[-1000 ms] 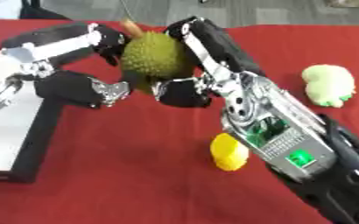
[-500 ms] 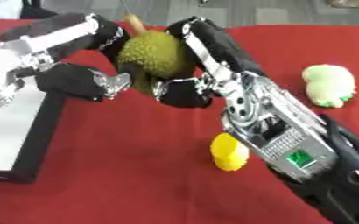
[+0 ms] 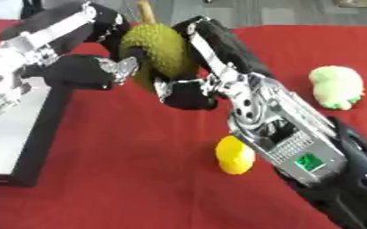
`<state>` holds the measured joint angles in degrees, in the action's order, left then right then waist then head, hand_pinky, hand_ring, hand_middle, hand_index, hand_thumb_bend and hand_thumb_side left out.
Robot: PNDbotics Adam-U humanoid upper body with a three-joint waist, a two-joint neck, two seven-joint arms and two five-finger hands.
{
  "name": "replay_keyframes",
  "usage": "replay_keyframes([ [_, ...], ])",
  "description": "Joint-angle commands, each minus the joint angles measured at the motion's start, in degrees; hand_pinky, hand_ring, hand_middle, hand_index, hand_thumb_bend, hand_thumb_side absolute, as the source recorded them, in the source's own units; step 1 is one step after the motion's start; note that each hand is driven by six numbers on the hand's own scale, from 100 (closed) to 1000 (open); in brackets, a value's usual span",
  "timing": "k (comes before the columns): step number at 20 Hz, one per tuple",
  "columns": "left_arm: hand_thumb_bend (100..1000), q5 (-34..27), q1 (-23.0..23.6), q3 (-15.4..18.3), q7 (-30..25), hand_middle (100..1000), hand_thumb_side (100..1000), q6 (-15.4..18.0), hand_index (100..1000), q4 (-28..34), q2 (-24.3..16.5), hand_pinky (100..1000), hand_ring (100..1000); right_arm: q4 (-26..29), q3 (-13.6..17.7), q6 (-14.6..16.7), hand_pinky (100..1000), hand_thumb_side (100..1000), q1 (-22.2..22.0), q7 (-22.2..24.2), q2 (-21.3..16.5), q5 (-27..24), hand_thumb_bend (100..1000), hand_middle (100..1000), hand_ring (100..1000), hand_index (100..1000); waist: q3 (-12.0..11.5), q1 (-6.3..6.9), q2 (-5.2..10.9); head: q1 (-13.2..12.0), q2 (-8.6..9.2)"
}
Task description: Pick up the objects with one hand, pass them to the other hand, and then place them into the box on the other side of the table.
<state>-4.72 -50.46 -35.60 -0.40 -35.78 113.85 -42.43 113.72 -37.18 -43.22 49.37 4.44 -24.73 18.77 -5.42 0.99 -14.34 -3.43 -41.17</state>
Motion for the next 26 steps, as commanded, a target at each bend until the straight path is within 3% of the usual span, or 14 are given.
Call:
replay_keyframes([
  [1,100,1.57,-0.7,0.74,0.64,305,388,-0.14,364,0.74,-1.11,668,524,0.87,0.43,0.73,840,100,0.67,1.18,-1.38,-0.08,230,702,739,711,0.07,0.12,0.86,-0.39,0.08],
  [2,100,2.13,-0.54,0.79,0.67,305,389,-0.11,363,0.74,-1.32,666,523,0.87,0.42,1.31,857,100,0.69,1.73,-1.51,0.23,273,747,777,767,0.1,0.11,0.88,-0.45,0.08],
  [3,100,2.75,-0.36,0.83,0.67,303,388,0.02,361,0.74,-1.57,665,521,0.87,0.45,1.98,866,165,0.69,2.33,-1.65,0.82,274,767,796,797,0.13,0.1,0.89,-0.49,0.07],
  [5,100,3.8,-0.02,0.9,0.54,300,385,0.38,357,0.74,-2.03,662,517,0.87,0.64,3.02,889,332,0.64,3.55,-1.85,2.45,220,813,841,867,0.17,0.12,0.9,-0.53,0.03],
  [7,100,4.66,0.37,0.93,0.27,300,379,0.76,360,0.74,-2.57,662,511,0.87,0.95,3.37,899,432,0.54,4.5,-2.02,4.26,161,832,859,897,0.2,0.18,0.91,-0.51,0.0],
  [10,100,5.47,0.8,0.97,-0.42,293,379,1.36,357,0.74,-3.11,661,502,0.87,1.27,3.16,905,487,0.45,5.5,-2.11,6.34,138,841,868,911,0.25,0.24,0.93,-0.53,-0.02],
  [17,100,8.34,1.79,1.35,-1.06,307,364,2.47,378,0.74,-4.48,658,496,0.87,1.53,2.28,910,505,0.25,6.97,-2.24,8.61,136,848,876,920,0.4,0.45,0.92,-0.65,-0.12],
  [26,100,12.79,7.14,4.77,-0.32,339,219,2.86,415,0.74,-9.91,657,501,0.87,1.44,2.01,909,506,-0.05,7.07,-2.81,8.27,129,846,874,915,0.5,0.65,0.78,-0.71,-0.21],
])
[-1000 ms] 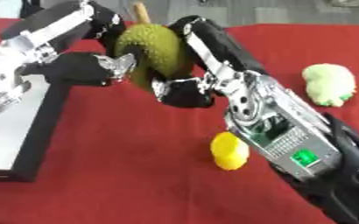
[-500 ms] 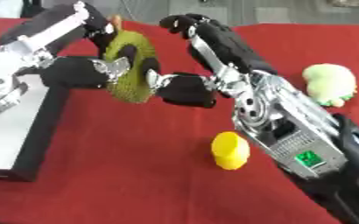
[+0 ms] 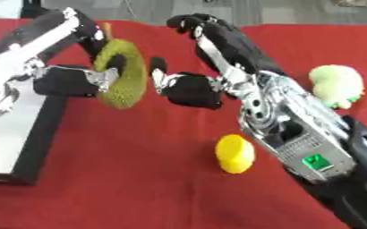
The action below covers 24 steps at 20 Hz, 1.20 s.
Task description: Pick up the objects with one hand, pass them to the other hand, and then place them into the box on the other side of the table.
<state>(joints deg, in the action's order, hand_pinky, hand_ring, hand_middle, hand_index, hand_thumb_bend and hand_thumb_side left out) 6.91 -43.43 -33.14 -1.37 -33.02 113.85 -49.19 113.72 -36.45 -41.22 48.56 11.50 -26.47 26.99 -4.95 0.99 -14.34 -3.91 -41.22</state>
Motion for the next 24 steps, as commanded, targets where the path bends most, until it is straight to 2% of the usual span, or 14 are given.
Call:
replay_keyframes([
  [1,100,1.48,0.71,2.87,0.97,339,215,0.05,415,0.74,-3.82,657,501,0.87,0.74,0.03,908,503,0.75,-0.09,-1.12,-0.02,128,846,873,914,0.05,0.63,0.77,-0.26,-0.15],
  [9,100,0.33,6.84,9.66,6.56,335,189,-1.28,413,0.74,-9.23,657,500,0.87,0.88,0.44,908,497,0.63,-1.05,-1.82,-0.84,131,846,873,912,0.04,0.55,0.66,-1.25,-0.14],
  [17,100,-3.56,14.88,17.48,14.48,332,197,-2.81,411,0.4,-13.73,659,501,0.87,1.21,0.37,909,497,0.56,-1.72,-2.58,-0.88,134,846,873,912,-0.07,0.47,0.54,-4.08,0.22],
  [18,100,-4.17,15.88,18.21,15.41,333,215,-2.93,412,0.35,-14.13,659,502,0.87,1.22,0.35,910,496,0.56,-1.78,-2.64,-0.89,136,846,873,912,-0.09,0.45,0.53,-4.35,0.26],
  [24,100,-6.58,20.99,20.96,19.39,340,194,-3.54,419,-0.77,-15.77,662,511,0.87,1.4,0.19,910,495,0.42,-2.14,-2.99,-0.95,137,847,873,912,-0.3,0.1,0.49,-5.8,0.35],
])
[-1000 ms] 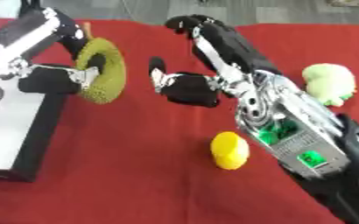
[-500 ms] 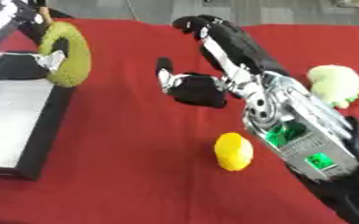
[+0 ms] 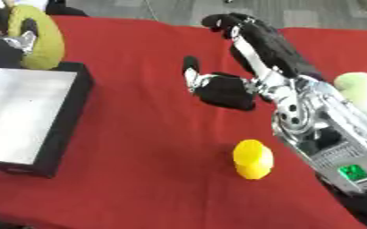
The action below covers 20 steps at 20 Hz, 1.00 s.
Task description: Pick up the objects with one hand, pass them to the other hand, and then place them into the box on the other side of the table.
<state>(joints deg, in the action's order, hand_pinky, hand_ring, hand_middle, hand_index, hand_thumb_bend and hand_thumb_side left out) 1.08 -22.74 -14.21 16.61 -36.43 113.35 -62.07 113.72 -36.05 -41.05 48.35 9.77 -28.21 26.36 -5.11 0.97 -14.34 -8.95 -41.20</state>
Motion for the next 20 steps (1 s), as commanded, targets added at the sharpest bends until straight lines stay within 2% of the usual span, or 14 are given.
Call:
replay_keyframes([
  [1,100,-0.86,0.87,2.21,1.67,343,171,-0.24,421,-0.64,-2.97,662,514,0.87,1.05,0.0,910,495,0.62,-0.49,-1.28,-0.36,137,847,874,912,-0.17,0.06,0.48,-1.1,0.28],
  [8,100,-1.08,3.9,2.86,2.16,359,235,-0.97,436,-3.01,-2.82,665,528,0.87,1.38,-0.25,910,500,0.38,-1.21,-1.43,-0.78,130,846,872,910,-0.32,-0.29,0.4,-3.49,-0.09],
  [12,100,-0.87,4.52,2.35,0.48,441,251,-1.65,509,-4.28,-2.47,693,580,0.87,1.37,-0.38,910,503,0.21,-1.59,-1.43,-1.11,129,846,872,910,-0.29,-0.49,0.44,-3.62,0.06],
  [17,100,2.01,4.72,1.85,-4.08,682,209,-3.78,777,-6.36,-2.14,817,791,0.87,1.53,-0.4,910,505,0.14,-2.12,-1.52,-1.51,125,845,872,908,-0.21,-0.54,0.37,-3.58,0.26],
  [20,100,5.75,4.72,1.57,-6.66,723,174,-5.97,825,-6.98,-2.08,834,825,0.87,1.54,-0.39,910,511,0.08,-2.36,-1.54,-1.79,118,844,871,907,-0.13,-0.5,0.3,-3.33,0.31],
])
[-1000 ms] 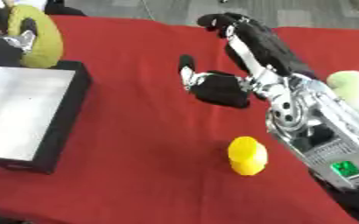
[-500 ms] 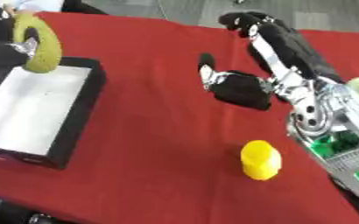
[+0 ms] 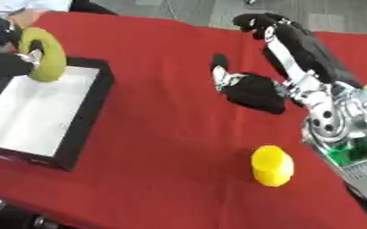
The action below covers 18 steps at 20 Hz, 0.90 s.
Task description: Pick up the objects with one hand, pass them to the other hand, and then place them into the box on the other side of the table.
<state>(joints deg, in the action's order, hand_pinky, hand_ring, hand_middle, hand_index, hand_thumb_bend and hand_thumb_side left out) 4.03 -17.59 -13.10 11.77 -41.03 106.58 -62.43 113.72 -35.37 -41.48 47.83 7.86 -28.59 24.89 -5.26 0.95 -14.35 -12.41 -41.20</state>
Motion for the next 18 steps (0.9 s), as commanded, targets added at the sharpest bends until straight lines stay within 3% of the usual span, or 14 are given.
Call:
replay_keyframes([
  [1,100,4.19,-0.45,0.41,-2.65,726,184,-2.01,829,-0.26,-1.67,835,828,0.87,0.88,0.04,910,511,0.57,-0.53,-1.16,-0.4,118,844,871,907,0.06,-0.48,0.3,0.28,0.33],
  [3,100,6.6,-0.52,0.39,-4.35,731,224,-3.05,837,-0.24,-1.54,837,832,0.87,0.89,0.06,910,509,0.52,-0.7,-1.19,-0.54,119,844,871,907,0.1,-0.47,0.32,0.75,0.37],
  [8,100,9.5,-0.8,0.85,-7.08,718,181,-4.08,827,0.3,-1.23,826,821,0.87,1.08,0.09,910,501,0.51,-1.05,-1.36,-0.73,123,844,870,906,0.15,-0.39,0.4,1.45,0.48],
  [9,100,9.6,-0.91,1.01,-7.12,711,215,-4.14,821,0.5,-1.15,819,810,0.87,1.15,0.05,910,497,0.48,-1.13,-1.43,-0.75,126,844,870,905,0.17,-0.38,0.41,1.65,0.47],
  [12,100,7.97,-1.45,1.72,-6.01,670,254,-3.6,741,1.67,-0.6,794,776,0.87,1.48,-0.19,909,502,0.37,-1.38,-1.77,-0.9,104,844,871,894,0.2,-0.39,0.48,2.87,0.19],
  [13,100,6.56,-1.72,2.04,-5.25,657,267,-2.98,734,2.32,-0.38,778,761,0.87,1.65,-0.19,909,496,0.37,-1.47,-1.95,-1.08,100,843,869,888,0.2,-0.41,0.51,3.47,0.07],
  [14,100,4.79,-2.12,2.43,-4.1,644,378,-1.82,725,3.28,-0.09,769,748,0.87,1.89,-0.16,908,509,0.4,-1.57,-2.23,-1.28,100,840,867,886,0.21,-0.44,0.55,4.32,-0.08],
  [15,100,2.82,-2.43,2.75,-2.61,638,294,-0.43,722,4.2,0.1,766,742,0.87,2.14,-0.12,908,466,0.45,-1.63,-2.59,-1.46,114,837,865,884,0.24,-0.47,0.59,4.99,-0.18],
  [18,100,-3.62,-3.3,3.16,2.34,606,378,4.85,708,7.03,0.53,750,710,0.87,3.02,-0.32,901,450,0.4,-1.16,-4.19,-1.91,127,833,854,866,0.53,-0.64,0.72,6.3,-0.23],
])
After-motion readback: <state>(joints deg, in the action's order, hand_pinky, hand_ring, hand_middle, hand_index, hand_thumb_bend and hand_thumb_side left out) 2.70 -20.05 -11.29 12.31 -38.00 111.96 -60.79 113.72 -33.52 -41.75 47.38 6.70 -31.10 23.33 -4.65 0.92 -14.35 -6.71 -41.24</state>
